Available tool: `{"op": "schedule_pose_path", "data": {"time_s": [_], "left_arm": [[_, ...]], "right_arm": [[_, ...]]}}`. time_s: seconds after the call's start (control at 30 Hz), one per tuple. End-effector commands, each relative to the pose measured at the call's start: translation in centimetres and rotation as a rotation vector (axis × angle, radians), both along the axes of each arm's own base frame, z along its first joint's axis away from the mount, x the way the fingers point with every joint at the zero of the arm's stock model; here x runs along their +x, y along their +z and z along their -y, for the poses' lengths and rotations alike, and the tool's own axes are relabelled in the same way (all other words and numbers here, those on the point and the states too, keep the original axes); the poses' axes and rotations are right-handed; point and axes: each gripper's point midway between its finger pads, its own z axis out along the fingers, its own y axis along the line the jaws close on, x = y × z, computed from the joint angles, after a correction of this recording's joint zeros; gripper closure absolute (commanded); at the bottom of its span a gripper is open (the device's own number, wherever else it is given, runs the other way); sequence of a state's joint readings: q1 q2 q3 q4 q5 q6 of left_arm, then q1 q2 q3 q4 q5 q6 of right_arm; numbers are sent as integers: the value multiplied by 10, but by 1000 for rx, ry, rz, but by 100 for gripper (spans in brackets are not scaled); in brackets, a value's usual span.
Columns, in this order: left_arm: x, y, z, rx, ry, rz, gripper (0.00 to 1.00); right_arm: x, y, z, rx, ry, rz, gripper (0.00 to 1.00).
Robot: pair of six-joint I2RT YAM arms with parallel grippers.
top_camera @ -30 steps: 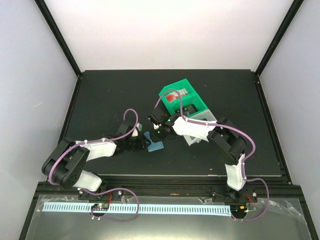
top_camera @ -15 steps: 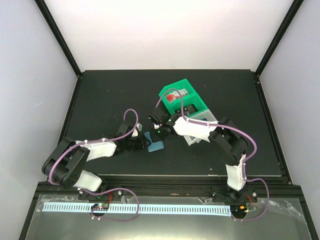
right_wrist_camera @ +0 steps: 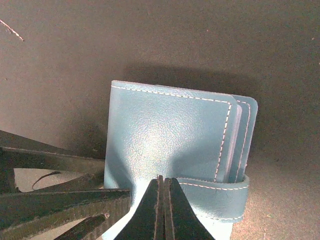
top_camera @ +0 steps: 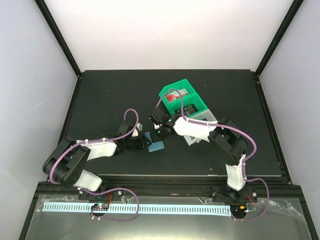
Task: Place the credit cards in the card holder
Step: Close the card holder at the center of the board.
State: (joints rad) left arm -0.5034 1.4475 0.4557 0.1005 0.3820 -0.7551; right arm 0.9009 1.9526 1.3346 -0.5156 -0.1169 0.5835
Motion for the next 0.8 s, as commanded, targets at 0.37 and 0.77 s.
{"op": "schedule_pose_path", "data": {"time_s": [0.37, 0.77], "left_arm": [[-27, -34, -13, 72, -16, -136, 73], [-27, -36, -14, 83, -13, -141, 74]], "right_arm": [[-15, -26, -7, 31, 10, -84, 99], [-13, -30, -5, 45, -29, -80, 99]]}}
